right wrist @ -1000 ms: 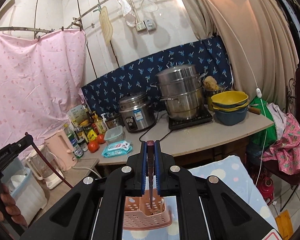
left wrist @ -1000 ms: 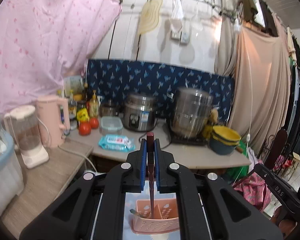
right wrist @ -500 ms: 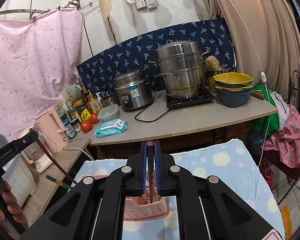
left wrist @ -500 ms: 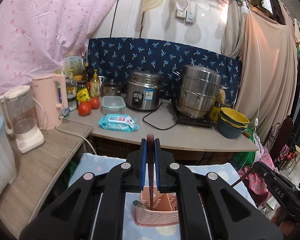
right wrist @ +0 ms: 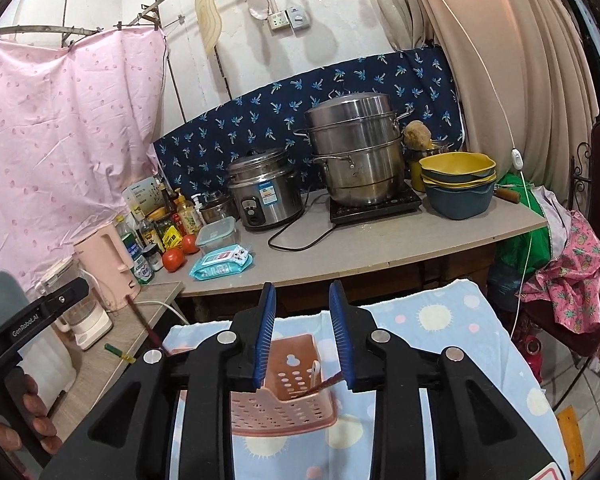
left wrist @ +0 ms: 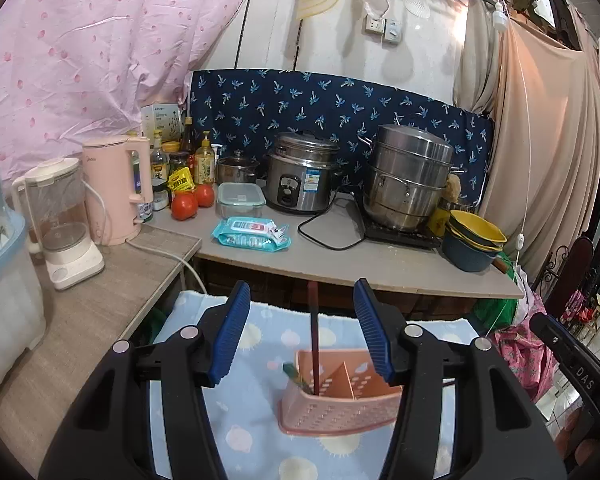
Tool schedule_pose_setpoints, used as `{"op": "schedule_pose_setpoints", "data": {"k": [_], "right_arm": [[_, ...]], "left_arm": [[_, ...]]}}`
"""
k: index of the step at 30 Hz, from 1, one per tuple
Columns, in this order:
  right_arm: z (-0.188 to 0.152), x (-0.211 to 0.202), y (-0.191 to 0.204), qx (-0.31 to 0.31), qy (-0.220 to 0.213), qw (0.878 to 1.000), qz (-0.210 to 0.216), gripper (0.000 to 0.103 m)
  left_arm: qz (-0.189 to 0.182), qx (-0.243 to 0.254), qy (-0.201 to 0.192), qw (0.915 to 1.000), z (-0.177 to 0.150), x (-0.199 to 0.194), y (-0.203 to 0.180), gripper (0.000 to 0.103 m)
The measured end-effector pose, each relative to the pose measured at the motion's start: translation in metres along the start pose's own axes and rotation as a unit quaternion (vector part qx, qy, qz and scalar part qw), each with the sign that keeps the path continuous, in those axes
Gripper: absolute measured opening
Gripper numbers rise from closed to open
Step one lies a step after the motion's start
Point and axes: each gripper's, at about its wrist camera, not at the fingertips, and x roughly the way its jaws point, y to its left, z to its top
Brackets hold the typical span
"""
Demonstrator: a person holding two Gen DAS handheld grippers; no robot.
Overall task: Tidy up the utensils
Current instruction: 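Lower the red chopsticks into the pink basket and open both grippers, then withdraw both open grippers from the basket back over the remaining utensils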
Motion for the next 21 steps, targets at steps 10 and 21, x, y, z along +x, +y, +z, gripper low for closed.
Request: {"op": "schedule_pose_setpoints", "data": {"k": [10, 21], "right_arm": [[-0.019, -0.045, 0.002, 0.0, 0.007, 1.0, 0.01, 0.028], [-0.081, -0.109, -0.007, -0.006, 0.041, 0.999, 0.008, 0.028]], "left_arm": [[-0.01, 0.008, 0.005, 0.9999, -0.02, -0.047, 0.0, 0.051], [-0.028, 0.021, 0.038, 0.9986, -0.082, -0.111, 0.007, 0.051]]}}
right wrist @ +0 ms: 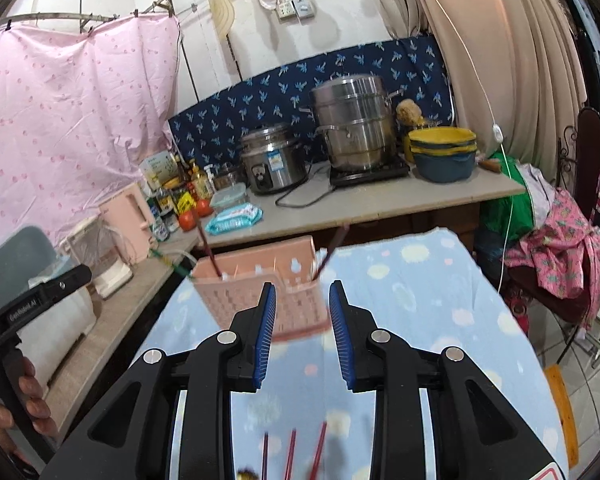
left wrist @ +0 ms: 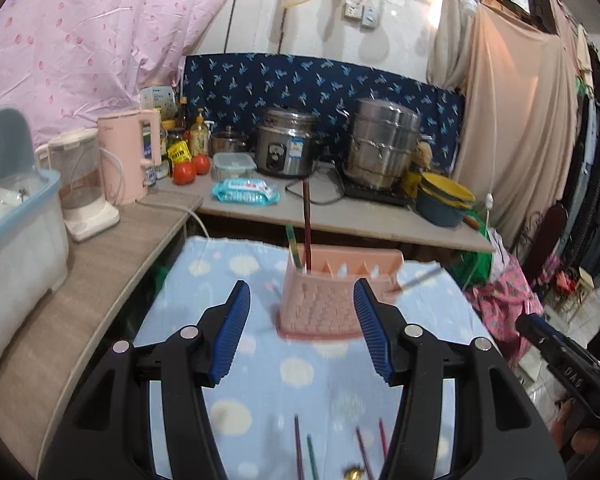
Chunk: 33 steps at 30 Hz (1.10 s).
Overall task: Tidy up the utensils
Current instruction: 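Withdraw both open grippers from the basket back over the remaining utensils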
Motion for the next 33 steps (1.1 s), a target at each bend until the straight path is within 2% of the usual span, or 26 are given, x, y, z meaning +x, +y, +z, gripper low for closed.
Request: {"op": "schedule_pose_setpoints", "data": {"k": [9, 13, 17, 21, 25, 33], "right_arm": [[-0.088, -0.032, -0.006, 0.004, 0.076, 0.997, -0.007, 0.028], [-0.129, -0.042, -0.003, 0.002, 0.108, 0.994, -0.014, 0.028], [-0.163, -0.051, 0.001, -0.01, 0.125, 0.991, -0.034, 0.028], [-0.193, -0.055, 0.001, 0.004, 0.15, 0.988, -0.035, 0.028], [-0.212, -0.057, 0.002, 0.007, 0.167, 0.985, -0.035, 0.028], [-0.234, -0.057, 0.013, -0.003, 0.178, 0.983, -0.036, 0.028]], "left_arm": [[-0.007, 0.011, 0.05, 0.9986, -0.074, -0.03, 0.005, 0.051], [-0.005, 0.023, 0.081, 0.9964, -0.107, -0.033, 0.007, 0.051], [-0.01, 0.018, 0.119, 0.9926, -0.143, -0.033, 0.009, 0.051], [-0.007, 0.013, 0.145, 0.9893, -0.174, -0.034, 0.008, 0.051], [-0.009, 0.005, 0.166, 0.986, -0.201, -0.037, 0.005, 0.051], [-0.003, -0.004, 0.19, 0.9818, -0.23, -0.039, 0.006, 0.051]]}}
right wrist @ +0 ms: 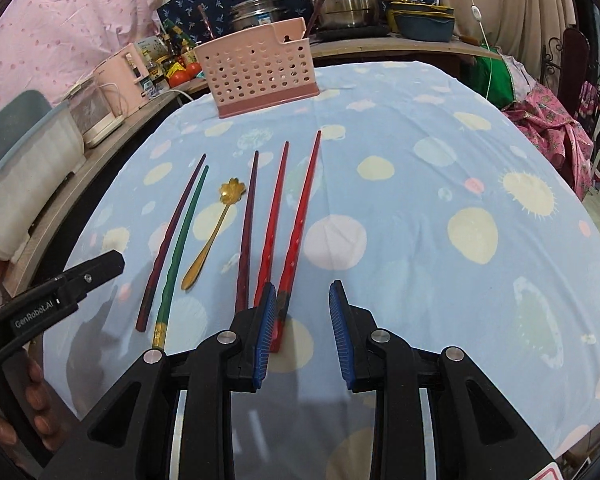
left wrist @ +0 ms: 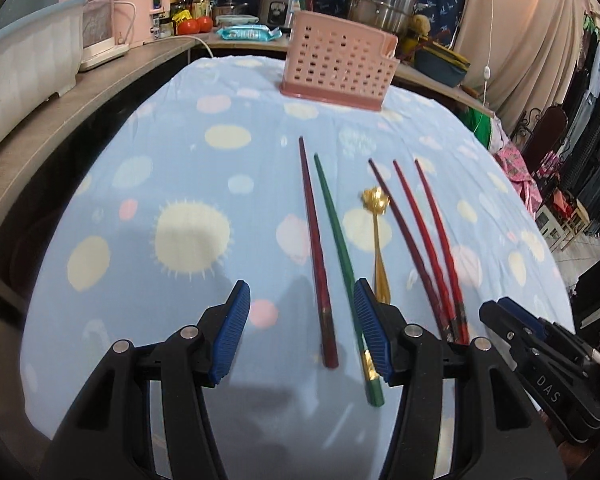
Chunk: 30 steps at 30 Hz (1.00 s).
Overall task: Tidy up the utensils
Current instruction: 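Withdraw both open grippers from the basket back over the remaining utensils, then grasp a dark red chopstick with the left gripper while the right gripper grasps a red chopstick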
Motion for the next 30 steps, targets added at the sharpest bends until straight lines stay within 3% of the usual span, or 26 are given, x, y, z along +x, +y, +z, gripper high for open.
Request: {"op": "schedule_pose_setpoints", "data": {"k": [30], "right_arm": [[-0.011, 0.014, 0.009, -0.009, 0.017, 1.0, 0.003, 0.028]], "left_arm": [[0.015, 0.009, 0.022, 0.9996, -0.017, 0.021, -0.005, 0.05]]}}
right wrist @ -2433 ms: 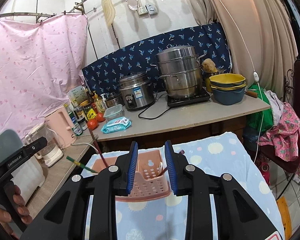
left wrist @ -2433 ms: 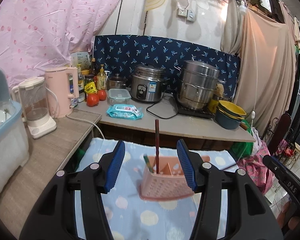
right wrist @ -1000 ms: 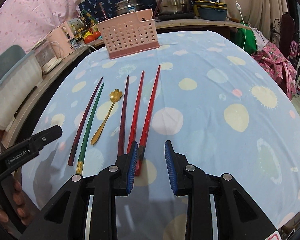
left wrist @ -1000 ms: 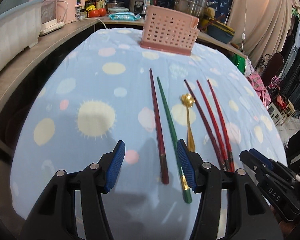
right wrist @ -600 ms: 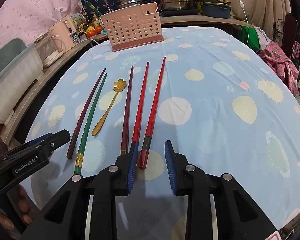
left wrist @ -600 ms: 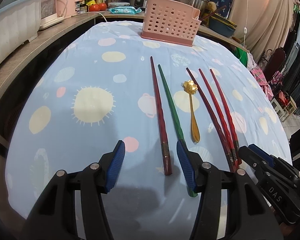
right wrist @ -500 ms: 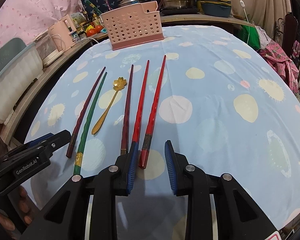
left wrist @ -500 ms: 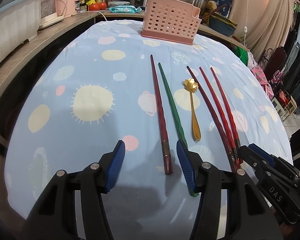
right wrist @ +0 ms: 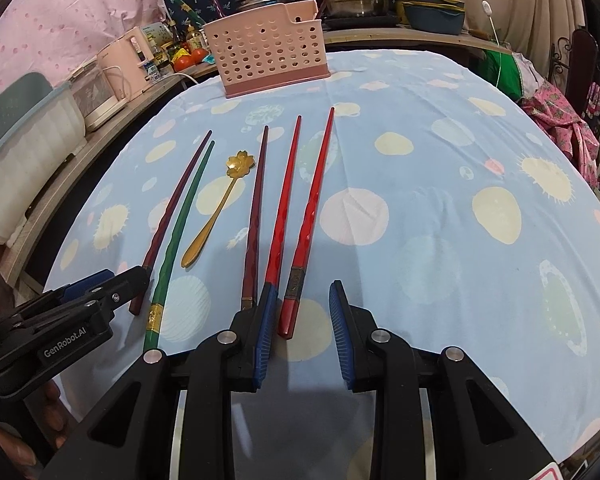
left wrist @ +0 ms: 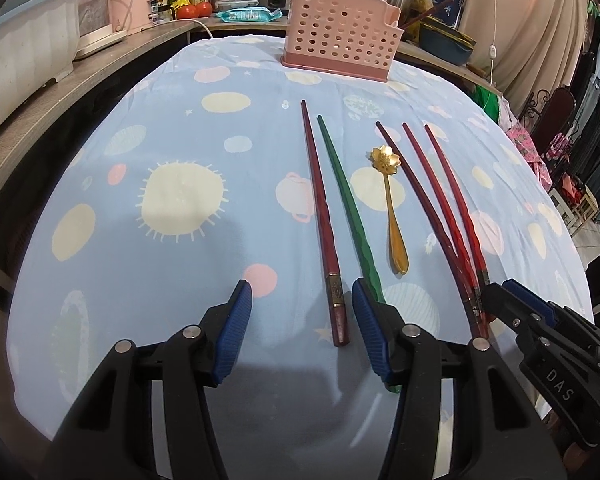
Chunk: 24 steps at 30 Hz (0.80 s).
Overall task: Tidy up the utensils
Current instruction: 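Grasp a dark red chopstick with the left gripper while the right gripper grasps a red chopstick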
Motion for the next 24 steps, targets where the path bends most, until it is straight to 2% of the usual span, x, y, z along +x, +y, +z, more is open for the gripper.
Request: {"op": "schedule_pose_setpoints", "data": {"k": [7, 15, 17, 24], "right_arm": [[-0.0003, 0.004, -0.0018, -0.002, 0.003, 1.0, -0.009, 0.025], [-0.0022, 0.0045, 0.0, -0.011, -0.001, 1.0, -0.016, 0.024], [-0.0032, 0.004, 0.0003, -0.013, -0.003, 1.0, -0.019, 0.021], [-0.0053, 0.0022, -0.0039, -0.01, -0.006, 1.0, -0.019, 0.01]], "left_arm": [[0.012, 0.01, -0.007, 0.9999, -0.0036, 0.0005, -0.0032, 0.049], [0.02, 0.01, -0.014, 0.9996, -0.006, -0.0001, -0.0008, 0.039], [0.021, 0.009, -0.015, 0.9996, -0.0064, -0.0007, 0.0003, 0.032], [0.009, 0.01, -0.014, 0.9998, -0.0078, -0.0024, 0.002, 0.016]]}}
